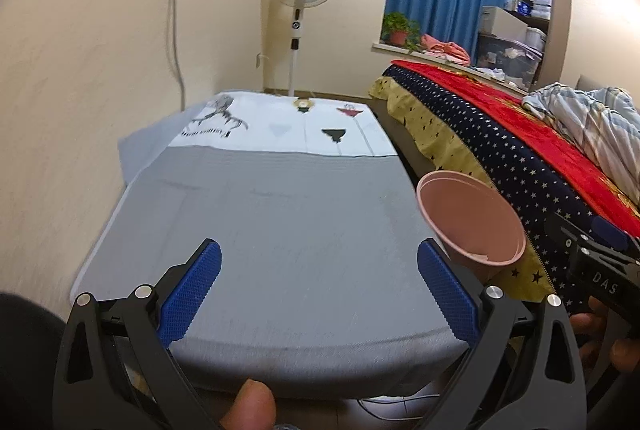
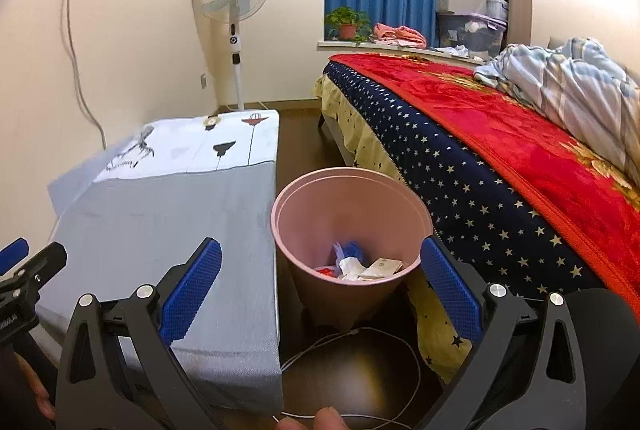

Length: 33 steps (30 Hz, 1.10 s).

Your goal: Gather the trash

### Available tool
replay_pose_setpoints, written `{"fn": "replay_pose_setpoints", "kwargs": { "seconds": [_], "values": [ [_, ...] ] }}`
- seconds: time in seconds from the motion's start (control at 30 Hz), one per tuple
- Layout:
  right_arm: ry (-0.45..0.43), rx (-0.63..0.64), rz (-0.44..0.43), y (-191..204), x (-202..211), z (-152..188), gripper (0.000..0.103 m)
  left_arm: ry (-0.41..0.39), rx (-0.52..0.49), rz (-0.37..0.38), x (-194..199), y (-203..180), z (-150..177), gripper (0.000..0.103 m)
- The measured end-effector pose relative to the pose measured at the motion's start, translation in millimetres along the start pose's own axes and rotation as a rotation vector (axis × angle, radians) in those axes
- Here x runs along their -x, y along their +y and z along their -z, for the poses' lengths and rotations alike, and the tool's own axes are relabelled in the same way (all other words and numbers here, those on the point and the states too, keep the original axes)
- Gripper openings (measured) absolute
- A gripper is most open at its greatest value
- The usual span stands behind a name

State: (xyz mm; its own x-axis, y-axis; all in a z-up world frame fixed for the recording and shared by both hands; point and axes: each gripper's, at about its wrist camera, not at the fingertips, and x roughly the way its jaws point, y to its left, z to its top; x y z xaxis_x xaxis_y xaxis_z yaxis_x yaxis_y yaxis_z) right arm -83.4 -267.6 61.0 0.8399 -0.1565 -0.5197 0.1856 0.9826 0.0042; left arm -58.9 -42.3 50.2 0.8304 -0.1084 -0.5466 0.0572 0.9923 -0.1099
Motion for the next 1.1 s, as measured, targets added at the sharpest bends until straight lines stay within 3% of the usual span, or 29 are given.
{"fn": "replay_pose_setpoints", "kwargs": {
  "seconds": [0.43, 1.1],
  "values": [
    [0.035, 0.027, -0.009, 17.9, -20.7, 7.0, 0.098, 0.023, 0.001, -0.022, -26.4, -0.3, 13.2, 0.095],
    [0.037, 0.038, -0.015, 22.2, -28.9, 7.3, 0.098, 0.021, 0.003, -0.027, -31.9, 4.5, 15.0, 0.095]
  ]
}}
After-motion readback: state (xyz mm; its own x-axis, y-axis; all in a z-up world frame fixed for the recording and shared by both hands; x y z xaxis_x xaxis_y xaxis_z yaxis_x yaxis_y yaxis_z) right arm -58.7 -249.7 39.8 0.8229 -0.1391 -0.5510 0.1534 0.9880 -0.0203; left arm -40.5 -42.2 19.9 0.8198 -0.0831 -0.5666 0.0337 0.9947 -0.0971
